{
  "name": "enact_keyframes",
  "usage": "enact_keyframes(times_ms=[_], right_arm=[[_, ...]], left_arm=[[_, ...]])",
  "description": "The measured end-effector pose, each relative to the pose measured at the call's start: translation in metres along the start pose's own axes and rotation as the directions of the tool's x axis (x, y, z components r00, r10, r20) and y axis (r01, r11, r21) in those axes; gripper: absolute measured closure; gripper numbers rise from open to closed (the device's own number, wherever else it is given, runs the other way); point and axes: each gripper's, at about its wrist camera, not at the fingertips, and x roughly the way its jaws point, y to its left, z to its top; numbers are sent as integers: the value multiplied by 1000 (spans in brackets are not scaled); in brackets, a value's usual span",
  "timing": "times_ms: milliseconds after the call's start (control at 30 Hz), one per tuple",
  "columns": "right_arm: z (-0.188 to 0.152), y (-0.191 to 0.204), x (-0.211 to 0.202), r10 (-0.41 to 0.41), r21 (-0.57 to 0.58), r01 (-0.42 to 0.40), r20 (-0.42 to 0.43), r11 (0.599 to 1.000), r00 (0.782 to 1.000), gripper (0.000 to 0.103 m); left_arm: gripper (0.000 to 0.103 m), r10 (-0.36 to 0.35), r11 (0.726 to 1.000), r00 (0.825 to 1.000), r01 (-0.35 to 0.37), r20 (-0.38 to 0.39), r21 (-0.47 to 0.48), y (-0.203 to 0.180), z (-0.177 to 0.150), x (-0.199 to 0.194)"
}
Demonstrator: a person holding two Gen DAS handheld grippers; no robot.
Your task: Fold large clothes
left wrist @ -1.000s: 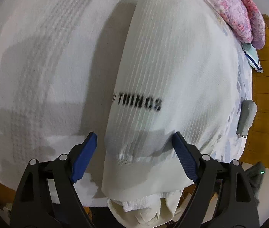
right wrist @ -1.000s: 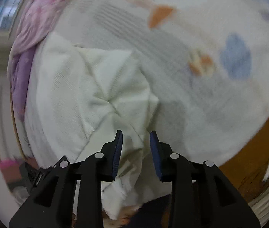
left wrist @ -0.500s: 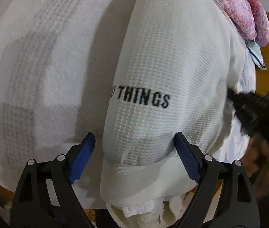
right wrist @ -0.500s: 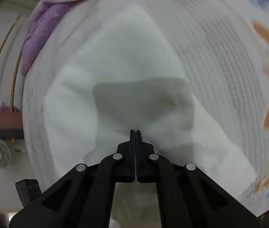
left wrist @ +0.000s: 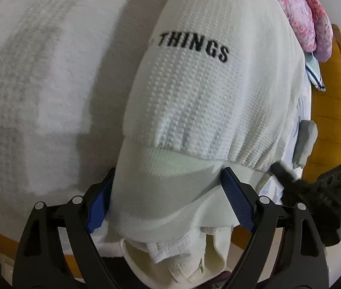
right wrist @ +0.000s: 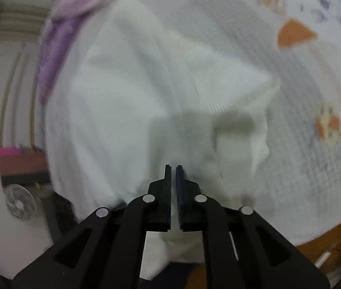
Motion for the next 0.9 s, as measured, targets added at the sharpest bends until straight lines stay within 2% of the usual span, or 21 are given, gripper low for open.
enact_keyframes(times_ms=[33,67,100,133,167,200,233,267,400,433,500,567,733,767,900], right_arm=[[-4,-12,8,-35,31,36,-33,999,999,103],[-4,-19,7,-6,66,8,-27,998,1000,103],[-6,-26,3,41,112,-40,-10,993,999,99],[-9,-34,-5,82,164,-84,17,983,996,98],[-13,-40,-13,114,191,-122,51,974,992,91],[-18,-46,-21,151,212,-166,85,963,985,72],[-21,-50,-25,168,233,-189,107,954,980,56],[-28,-58,-30,169,275,-200,133,940,977,28],[-52,-83,-29,177,415,-226,153,881,972,27],[-61,-88,-24,196,463,-251,165,850,967,27],[-73,-90,-8,264,538,-319,179,780,948,27],[-83,-89,9,327,590,-393,222,705,919,27],[-91,-94,30,430,646,-517,306,562,849,27],[-89,-93,34,426,651,-521,317,552,847,26],[-81,-89,38,396,641,-518,340,567,853,22]], left_arm=[[18,1,1000,1000,-1,-4,4,0,0,2],[24,4,1000,1000,-4,-6,13,-1,1,3],[35,-8,1000,1000,8,-14,24,-5,1,4],[39,-2,999,1000,2,-25,32,-8,3,2],[49,3,999,999,-1,-35,35,-10,2,0],[60,1,999,999,1,-44,34,-11,3,-3],[65,-14,1000,998,15,-55,17,-10,5,-7],[72,-39,999,997,39,-66,-9,-10,6,-12],[76,-56,998,996,58,-77,32,-25,11,-31],[77,-63,997,995,67,-78,48,-30,11,-36],[77,-70,995,995,75,-76,64,-43,8,-40],[77,-90,994,993,95,-82,60,-51,12,-45],[77,-94,990,991,103,-96,95,-58,23,-56],[77,-93,990,991,103,-96,101,-60,24,-57],[77,-89,989,991,100,-97,109,-66,25,-52]])
